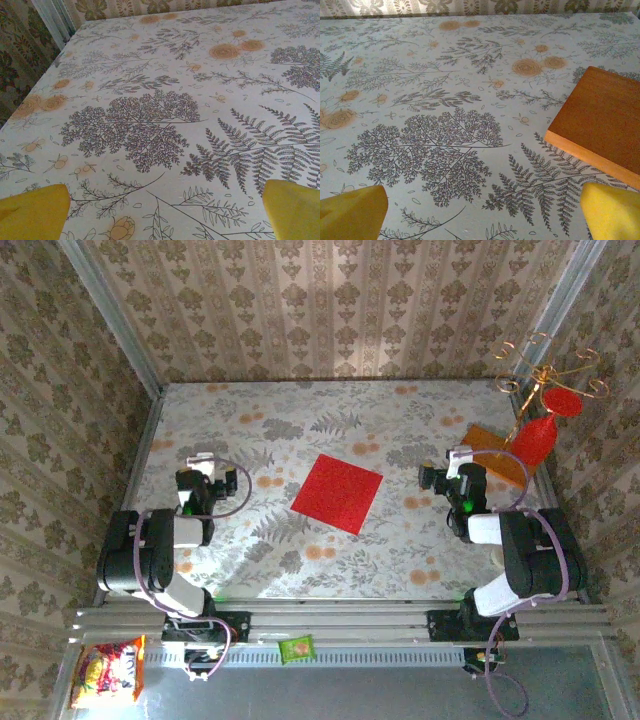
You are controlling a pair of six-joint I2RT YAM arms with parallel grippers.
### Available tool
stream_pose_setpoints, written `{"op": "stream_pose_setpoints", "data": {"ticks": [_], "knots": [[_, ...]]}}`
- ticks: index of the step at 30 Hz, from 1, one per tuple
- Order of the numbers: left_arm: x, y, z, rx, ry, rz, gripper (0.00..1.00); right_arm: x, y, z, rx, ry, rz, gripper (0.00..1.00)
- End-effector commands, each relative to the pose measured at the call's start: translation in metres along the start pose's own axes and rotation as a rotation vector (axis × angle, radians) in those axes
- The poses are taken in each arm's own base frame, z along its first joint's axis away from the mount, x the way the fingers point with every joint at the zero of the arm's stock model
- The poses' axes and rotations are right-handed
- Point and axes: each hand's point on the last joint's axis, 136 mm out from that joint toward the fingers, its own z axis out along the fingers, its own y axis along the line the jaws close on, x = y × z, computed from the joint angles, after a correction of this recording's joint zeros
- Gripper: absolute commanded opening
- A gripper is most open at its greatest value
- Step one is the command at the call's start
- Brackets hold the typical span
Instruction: Fold a paper plane with a square sheet of paper (pick it up from the middle)
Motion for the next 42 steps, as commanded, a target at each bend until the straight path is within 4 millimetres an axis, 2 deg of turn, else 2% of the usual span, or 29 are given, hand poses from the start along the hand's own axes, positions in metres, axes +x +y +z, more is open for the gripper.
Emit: {"op": "stream_pose_setpoints", "data": {"ticks": [1, 20, 25, 31, 32, 37, 42], "knots": [[-0.014, 0.001, 0.005, -0.004, -0.044, 0.014, 1.0, -0.014, 0.002, 0.004, 0.001, -0.041, 0.005, 1.0], [-0.013, 0.002, 0.005, 0.0, -0.041, 0.004, 1.0, -0.013, 0.002, 0.004, 0.001, -0.039, 0.005, 1.0], [-0.014, 0.009, 0.001, -0.028, -0.059, -0.016, 1.0, -0.014, 0.002, 0.003, -0.001, -0.045, 0.003, 1.0], [-0.022, 0.022, -0.007, -0.092, -0.063, -0.043, 1.0, -0.034, 0.008, -0.01, -0.006, -0.036, -0.029, 1.0], [-0.024, 0.024, -0.009, -0.106, -0.06, -0.047, 1.0, -0.044, 0.01, -0.017, -0.004, -0.056, -0.035, 1.0], [-0.049, 0.033, -0.025, -0.171, -0.038, -0.045, 1.0, -0.06, 0.028, -0.035, 0.002, -0.005, -0.061, 1.0], [-0.074, 0.034, -0.037, -0.167, 0.108, -0.23, 1.0, -0.06, 0.072, -0.05, -0.051, 0.079, -0.102, 1.0]]}}
